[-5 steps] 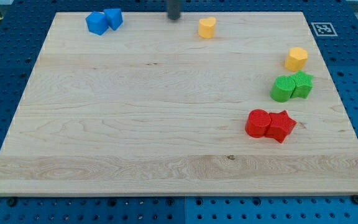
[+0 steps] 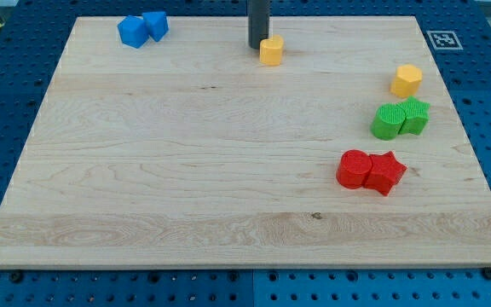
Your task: Move yellow heart near to the blue cube
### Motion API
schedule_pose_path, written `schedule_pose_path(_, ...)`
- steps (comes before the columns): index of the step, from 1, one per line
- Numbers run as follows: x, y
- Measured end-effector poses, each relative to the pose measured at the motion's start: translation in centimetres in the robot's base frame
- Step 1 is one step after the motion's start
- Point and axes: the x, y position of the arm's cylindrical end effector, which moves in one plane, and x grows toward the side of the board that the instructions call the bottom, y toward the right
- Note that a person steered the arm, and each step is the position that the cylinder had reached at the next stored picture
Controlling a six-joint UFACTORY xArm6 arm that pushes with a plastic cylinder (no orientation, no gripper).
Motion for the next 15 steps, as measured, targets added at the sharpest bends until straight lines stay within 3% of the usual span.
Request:
schedule_pose_path(2, 2.5, 6.2)
schedule_pose_path(3, 6.0, 1.6)
schedule_pose_path(4, 6.6, -4.7)
schedule_pose_path(6, 5.9, 5.5)
schedule_pose_path(7, 2.9, 7.7)
schedule_pose_path(8, 1.0, 4.8)
schedule_pose_path(10, 2.1, -3.6)
schedule_pose_path(12, 0.8, 3.2)
schedule_pose_path(13, 3.0, 2.7)
schedule_pose_path(15, 6.3, -8.9)
